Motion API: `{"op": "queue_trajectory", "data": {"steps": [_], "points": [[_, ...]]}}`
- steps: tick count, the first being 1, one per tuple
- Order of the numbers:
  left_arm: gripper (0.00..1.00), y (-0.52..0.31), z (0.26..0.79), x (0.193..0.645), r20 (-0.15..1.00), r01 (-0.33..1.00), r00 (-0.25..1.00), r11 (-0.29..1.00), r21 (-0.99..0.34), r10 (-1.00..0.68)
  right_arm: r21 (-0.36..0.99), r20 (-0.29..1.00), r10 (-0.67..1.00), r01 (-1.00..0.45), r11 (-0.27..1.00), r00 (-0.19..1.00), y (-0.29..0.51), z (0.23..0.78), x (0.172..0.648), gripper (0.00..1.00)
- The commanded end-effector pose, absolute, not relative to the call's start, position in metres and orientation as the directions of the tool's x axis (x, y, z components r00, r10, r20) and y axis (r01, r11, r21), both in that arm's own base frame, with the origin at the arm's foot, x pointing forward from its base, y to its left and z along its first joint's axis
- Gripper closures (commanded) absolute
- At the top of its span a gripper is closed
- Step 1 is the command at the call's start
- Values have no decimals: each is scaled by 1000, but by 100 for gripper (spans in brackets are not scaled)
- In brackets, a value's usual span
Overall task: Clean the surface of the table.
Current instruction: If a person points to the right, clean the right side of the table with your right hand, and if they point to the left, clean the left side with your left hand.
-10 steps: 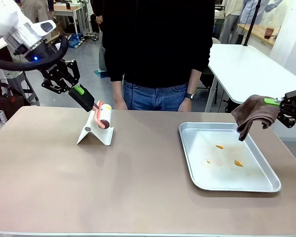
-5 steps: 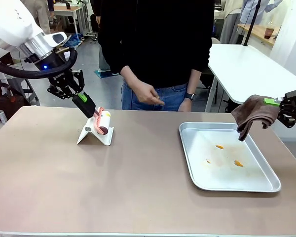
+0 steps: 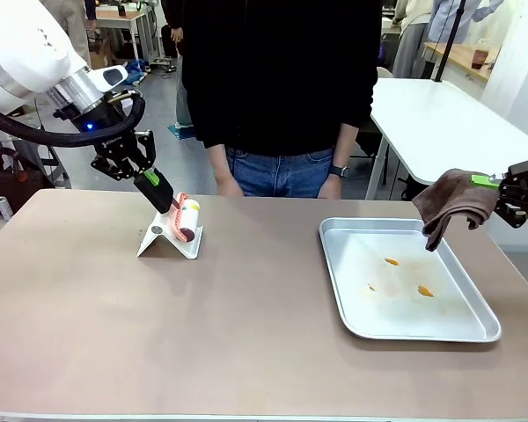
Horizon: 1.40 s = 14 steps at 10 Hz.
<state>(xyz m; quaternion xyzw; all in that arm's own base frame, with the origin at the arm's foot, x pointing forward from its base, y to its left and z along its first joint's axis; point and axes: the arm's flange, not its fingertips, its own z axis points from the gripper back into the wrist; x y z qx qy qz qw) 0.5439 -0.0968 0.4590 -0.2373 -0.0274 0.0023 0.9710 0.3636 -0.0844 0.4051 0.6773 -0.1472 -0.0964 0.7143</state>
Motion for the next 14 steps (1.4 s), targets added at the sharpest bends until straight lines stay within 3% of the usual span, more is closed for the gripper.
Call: {"op": "queue_trajectory", "data": {"steps": [1,4,6,8,13,14], "points": [[77,-99,459,542,61,15,998,894,-449,14,996,80,-328,-64,59,941,-85,408,362,91],[77,-87,471,532,56,42,998,834,-551,-13,996,80,-328,-64,59,941,-85,408,362,91],[77,-21,496,521,13,30,999,669,-742,-30,996,80,-328,-64,59,941,-85,408,362,91],[77,36,497,505,10,33,999,539,-842,-45,996,80,-328,-64,59,941,-85,408,362,91],[77,178,446,476,-10,0,999,268,-963,-37,996,80,-328,-64,59,941,-85,408,362,91],[77,195,433,477,-26,-23,1000,261,-965,-8,996,80,-328,-64,59,941,-85,408,362,91]]}}
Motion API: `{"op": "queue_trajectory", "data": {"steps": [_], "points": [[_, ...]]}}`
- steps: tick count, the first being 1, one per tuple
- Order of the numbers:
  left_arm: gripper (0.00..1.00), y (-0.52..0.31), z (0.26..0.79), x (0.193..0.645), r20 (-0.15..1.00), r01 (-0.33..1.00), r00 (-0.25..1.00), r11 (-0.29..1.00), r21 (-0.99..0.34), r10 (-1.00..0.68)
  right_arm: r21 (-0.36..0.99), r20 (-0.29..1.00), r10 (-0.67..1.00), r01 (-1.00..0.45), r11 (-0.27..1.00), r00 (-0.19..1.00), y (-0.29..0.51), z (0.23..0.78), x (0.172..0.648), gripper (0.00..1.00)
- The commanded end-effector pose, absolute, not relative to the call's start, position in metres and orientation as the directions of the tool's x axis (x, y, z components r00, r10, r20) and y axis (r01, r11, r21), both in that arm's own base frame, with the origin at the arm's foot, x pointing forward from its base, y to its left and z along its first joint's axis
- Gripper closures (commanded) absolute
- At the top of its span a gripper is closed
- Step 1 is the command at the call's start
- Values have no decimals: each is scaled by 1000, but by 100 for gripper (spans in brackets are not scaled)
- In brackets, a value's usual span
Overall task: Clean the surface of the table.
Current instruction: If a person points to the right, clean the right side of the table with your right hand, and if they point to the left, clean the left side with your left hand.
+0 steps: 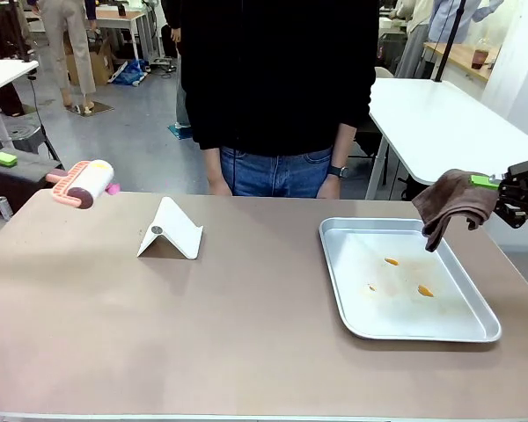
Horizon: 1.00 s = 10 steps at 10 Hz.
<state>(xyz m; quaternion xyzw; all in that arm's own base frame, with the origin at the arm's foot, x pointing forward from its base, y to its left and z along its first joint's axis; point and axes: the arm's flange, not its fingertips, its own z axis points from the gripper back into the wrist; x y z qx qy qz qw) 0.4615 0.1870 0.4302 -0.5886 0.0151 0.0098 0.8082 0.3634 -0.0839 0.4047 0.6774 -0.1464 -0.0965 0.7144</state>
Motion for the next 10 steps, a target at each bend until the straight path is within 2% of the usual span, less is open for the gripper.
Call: {"op": "queue_trajectory", "data": {"steps": [1,3,4,6,7,10], "points": [[77,166,448,462,-21,-16,1000,341,-940,-10,996,80,-328,-64,59,941,-85,408,362,91],[77,166,448,462,-21,-16,1000,341,-940,-10,996,78,-336,-60,64,939,-84,404,364,91],[77,166,448,462,-21,-16,1000,341,-940,-10,979,113,-321,-50,199,940,-72,405,366,91],[77,166,448,462,-21,-16,1000,341,-940,-10,873,166,-113,-92,480,980,-24,395,377,91],[77,166,448,462,-21,-16,1000,341,-940,-10,810,174,-47,-116,575,984,-8,388,381,91],[77,166,448,462,-21,-16,1000,341,-940,-10,703,209,68,-198,683,976,27,371,392,91]]}}
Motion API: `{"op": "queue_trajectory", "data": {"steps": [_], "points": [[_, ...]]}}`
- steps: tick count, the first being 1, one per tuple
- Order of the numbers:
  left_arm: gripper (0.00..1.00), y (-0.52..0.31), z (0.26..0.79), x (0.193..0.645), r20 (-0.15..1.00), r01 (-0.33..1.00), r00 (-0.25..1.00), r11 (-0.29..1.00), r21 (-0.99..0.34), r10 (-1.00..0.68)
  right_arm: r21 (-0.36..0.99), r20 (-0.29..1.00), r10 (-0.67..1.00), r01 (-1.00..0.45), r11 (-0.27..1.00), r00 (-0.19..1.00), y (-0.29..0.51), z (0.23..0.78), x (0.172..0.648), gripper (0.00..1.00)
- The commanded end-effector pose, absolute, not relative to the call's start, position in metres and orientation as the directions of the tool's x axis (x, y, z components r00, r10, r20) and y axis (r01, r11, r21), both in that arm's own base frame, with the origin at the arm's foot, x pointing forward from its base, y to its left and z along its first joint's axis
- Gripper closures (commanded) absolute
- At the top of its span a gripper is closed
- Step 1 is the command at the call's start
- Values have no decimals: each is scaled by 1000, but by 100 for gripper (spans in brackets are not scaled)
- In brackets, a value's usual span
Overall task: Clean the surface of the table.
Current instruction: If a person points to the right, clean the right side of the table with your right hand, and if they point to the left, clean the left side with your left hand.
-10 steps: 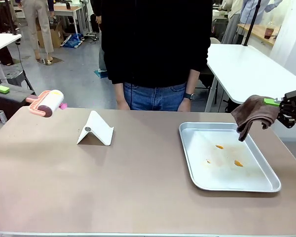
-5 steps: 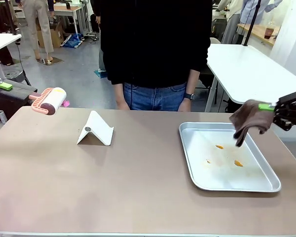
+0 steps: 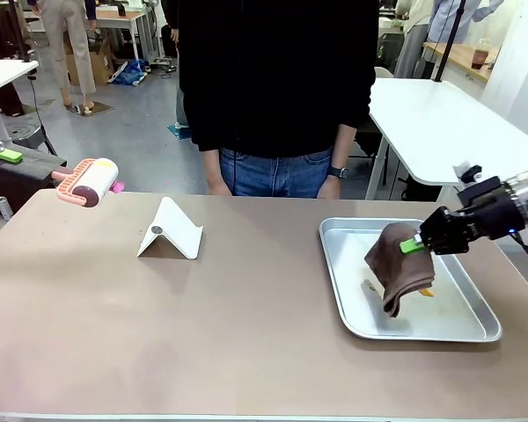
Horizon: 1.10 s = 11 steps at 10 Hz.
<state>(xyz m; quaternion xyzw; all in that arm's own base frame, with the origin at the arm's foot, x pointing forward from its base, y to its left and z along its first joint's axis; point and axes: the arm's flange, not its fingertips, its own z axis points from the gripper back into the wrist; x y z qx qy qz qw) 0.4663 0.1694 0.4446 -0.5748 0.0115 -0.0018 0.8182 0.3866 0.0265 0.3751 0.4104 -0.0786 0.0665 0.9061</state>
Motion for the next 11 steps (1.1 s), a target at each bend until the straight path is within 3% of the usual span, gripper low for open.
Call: {"op": "queue_trajectory", "data": {"steps": [1,6,11], "points": [[77,166,448,462,-21,-16,1000,341,-940,-10,656,222,90,-217,723,971,40,362,397,91],[77,166,448,462,-21,-16,1000,341,-940,-10,589,271,106,-252,768,957,94,326,429,91],[77,166,448,462,-21,-16,1000,341,-940,-10,590,242,73,-206,780,968,82,311,434,91]]}}
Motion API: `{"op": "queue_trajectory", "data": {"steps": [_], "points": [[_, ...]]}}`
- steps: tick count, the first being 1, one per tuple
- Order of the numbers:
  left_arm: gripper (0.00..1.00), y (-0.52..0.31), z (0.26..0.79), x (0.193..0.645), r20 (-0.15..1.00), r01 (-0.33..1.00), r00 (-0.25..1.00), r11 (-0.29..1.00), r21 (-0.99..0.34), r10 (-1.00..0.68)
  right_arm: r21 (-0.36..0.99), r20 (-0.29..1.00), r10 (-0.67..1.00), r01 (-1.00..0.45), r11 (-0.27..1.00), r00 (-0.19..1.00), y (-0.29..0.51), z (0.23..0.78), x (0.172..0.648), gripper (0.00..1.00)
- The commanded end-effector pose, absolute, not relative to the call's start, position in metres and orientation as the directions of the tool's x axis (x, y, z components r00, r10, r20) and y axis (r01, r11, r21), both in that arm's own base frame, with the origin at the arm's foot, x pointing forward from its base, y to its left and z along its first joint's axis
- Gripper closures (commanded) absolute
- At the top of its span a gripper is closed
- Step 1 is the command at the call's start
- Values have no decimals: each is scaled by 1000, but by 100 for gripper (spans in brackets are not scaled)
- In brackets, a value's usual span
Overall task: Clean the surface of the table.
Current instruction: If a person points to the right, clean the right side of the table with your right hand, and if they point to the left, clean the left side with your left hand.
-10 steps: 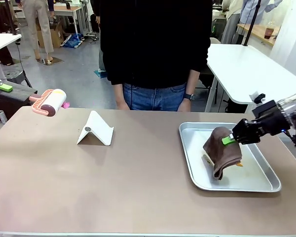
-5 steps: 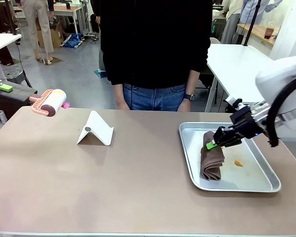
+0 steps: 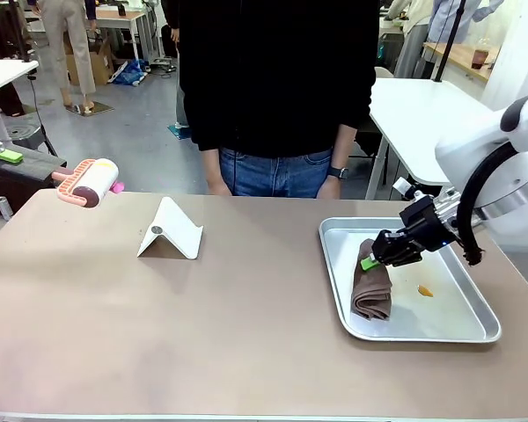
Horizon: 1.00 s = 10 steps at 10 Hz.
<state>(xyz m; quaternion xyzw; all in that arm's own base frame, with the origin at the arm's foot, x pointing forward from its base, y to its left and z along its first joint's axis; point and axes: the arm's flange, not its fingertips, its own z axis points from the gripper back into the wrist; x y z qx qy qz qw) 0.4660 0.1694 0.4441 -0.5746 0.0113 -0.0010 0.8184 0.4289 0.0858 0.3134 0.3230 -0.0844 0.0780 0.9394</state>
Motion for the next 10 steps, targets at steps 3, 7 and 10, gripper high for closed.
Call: {"op": "queue_trajectory", "data": {"steps": [3,7,10], "points": [[77,166,448,462,-21,-16,1000,341,-940,-10,548,276,-7,-151,823,961,51,312,440,91],[77,166,448,462,-21,-16,1000,341,-940,-10,565,282,-41,-132,815,959,38,310,439,91],[77,166,448,462,-21,-16,1000,341,-940,-10,716,295,-51,-185,673,954,33,328,436,91]]}}
